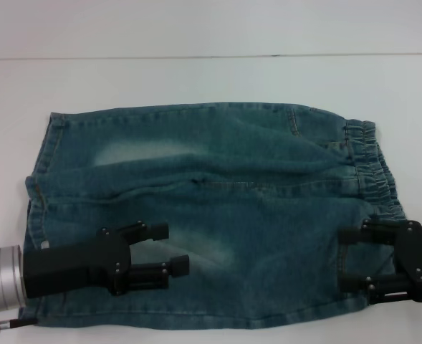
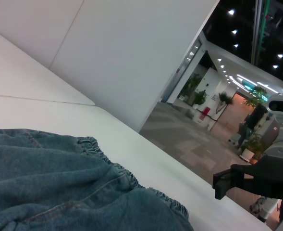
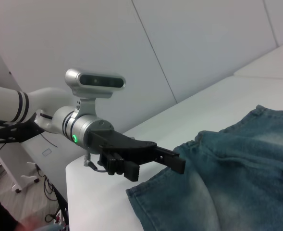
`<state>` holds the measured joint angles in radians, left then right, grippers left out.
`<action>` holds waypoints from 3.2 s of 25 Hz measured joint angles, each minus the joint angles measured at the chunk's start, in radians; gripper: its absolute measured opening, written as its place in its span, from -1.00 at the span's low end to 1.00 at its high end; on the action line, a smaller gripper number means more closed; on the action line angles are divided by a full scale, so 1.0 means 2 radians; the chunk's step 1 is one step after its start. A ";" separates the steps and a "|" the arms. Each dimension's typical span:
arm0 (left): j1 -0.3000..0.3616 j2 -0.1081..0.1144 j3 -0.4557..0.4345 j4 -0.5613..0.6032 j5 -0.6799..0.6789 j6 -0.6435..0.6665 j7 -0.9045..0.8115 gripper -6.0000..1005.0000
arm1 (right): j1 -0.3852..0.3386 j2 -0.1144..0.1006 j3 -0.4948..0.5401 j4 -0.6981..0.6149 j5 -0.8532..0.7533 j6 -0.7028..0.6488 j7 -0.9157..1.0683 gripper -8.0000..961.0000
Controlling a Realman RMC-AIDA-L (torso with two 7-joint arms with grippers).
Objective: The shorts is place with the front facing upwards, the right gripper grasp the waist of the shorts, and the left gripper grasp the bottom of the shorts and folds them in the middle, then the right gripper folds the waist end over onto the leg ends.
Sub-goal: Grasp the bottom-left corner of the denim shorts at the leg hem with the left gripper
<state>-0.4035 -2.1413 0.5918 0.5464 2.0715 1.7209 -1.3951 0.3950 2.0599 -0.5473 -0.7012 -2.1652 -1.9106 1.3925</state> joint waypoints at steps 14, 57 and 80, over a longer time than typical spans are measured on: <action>0.009 0.002 -0.006 0.021 0.001 0.016 -0.003 0.86 | 0.004 0.003 0.002 0.000 0.001 -0.001 0.002 0.93; 0.071 0.026 -0.132 0.189 0.209 0.060 -0.123 0.86 | 0.002 0.006 0.001 0.000 0.000 0.022 0.002 0.92; 0.049 0.022 -0.126 0.201 0.248 0.062 -0.137 0.86 | 0.000 0.006 -0.002 0.001 -0.001 0.028 0.006 0.91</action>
<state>-0.3053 -2.0967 0.3407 0.9476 2.5667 1.8450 -1.6700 0.3942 2.0724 -0.5508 -0.6994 -2.1669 -1.8540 1.4046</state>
